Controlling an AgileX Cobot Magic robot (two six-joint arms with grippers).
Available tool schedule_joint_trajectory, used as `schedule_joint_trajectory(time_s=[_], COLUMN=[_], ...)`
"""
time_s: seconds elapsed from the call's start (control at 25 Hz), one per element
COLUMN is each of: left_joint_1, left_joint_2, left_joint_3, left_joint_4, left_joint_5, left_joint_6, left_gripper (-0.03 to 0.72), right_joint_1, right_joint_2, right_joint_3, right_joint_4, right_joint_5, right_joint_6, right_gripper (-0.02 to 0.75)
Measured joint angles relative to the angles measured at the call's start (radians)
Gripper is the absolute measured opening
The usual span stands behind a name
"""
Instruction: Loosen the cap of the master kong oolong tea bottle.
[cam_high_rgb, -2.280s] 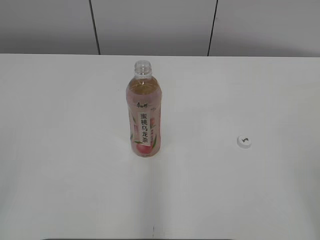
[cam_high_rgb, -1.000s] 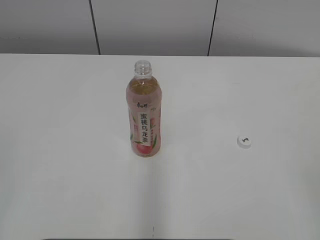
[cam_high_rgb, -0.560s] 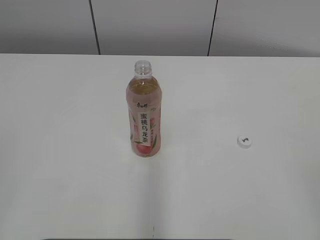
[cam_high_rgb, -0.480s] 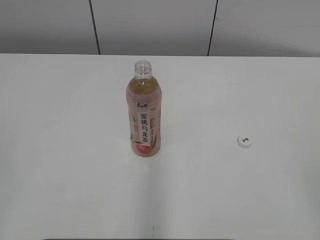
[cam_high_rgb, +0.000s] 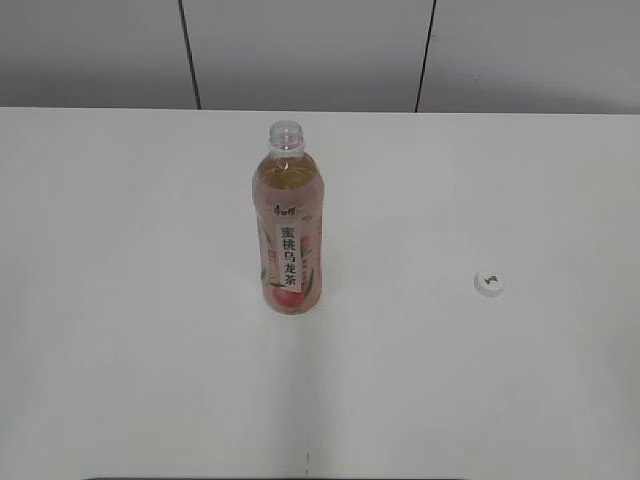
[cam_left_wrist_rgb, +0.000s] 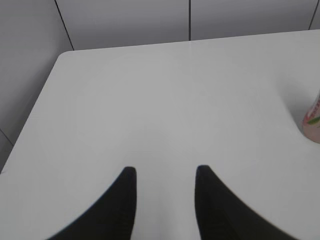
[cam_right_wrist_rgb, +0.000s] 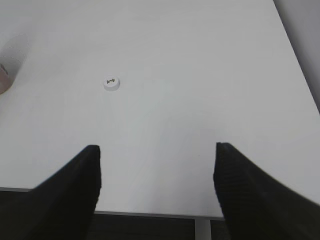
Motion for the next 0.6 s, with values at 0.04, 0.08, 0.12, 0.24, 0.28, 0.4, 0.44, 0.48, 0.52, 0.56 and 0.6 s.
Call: schedule_joint_trajectory(time_s=[0.04, 0.08, 0.12, 0.24, 0.28, 0.4, 0.44, 0.48, 0.52, 0.56, 0.6], left_joint_1=[0.000, 0.000, 0.000, 0.000, 0.000, 0.000, 0.000, 0.000, 0.000, 0.000, 0.000], left_joint_2=[0.000, 0.000, 0.000, 0.000, 0.000, 0.000, 0.000, 0.000, 0.000, 0.000, 0.000], left_joint_3=[0.000, 0.000, 0.000, 0.000, 0.000, 0.000, 0.000, 0.000, 0.000, 0.000, 0.000], left_joint_4=[0.000, 0.000, 0.000, 0.000, 0.000, 0.000, 0.000, 0.000, 0.000, 0.000, 0.000], left_joint_5=[0.000, 0.000, 0.000, 0.000, 0.000, 0.000, 0.000, 0.000, 0.000, 0.000, 0.000], left_joint_6=[0.000, 0.000, 0.000, 0.000, 0.000, 0.000, 0.000, 0.000, 0.000, 0.000, 0.000], left_gripper=[0.244, 0.244, 0.244, 0.243, 0.243, 0.241, 0.241, 0.241, 0.241, 0.241, 0.241], right_joint_1=[0.000, 0.000, 0.000, 0.000, 0.000, 0.000, 0.000, 0.000, 0.000, 0.000, 0.000], right_joint_2=[0.000, 0.000, 0.000, 0.000, 0.000, 0.000, 0.000, 0.000, 0.000, 0.000, 0.000], right_joint_3=[0.000, 0.000, 0.000, 0.000, 0.000, 0.000, 0.000, 0.000, 0.000, 0.000, 0.000], right_joint_4=[0.000, 0.000, 0.000, 0.000, 0.000, 0.000, 0.000, 0.000, 0.000, 0.000, 0.000], right_joint_5=[0.000, 0.000, 0.000, 0.000, 0.000, 0.000, 0.000, 0.000, 0.000, 0.000, 0.000], right_joint_6=[0.000, 0.000, 0.000, 0.000, 0.000, 0.000, 0.000, 0.000, 0.000, 0.000, 0.000], right_gripper=[0.533, 0.533, 0.533, 0.533, 0.533, 0.533, 0.533, 0.533, 0.533, 0.533, 0.533])
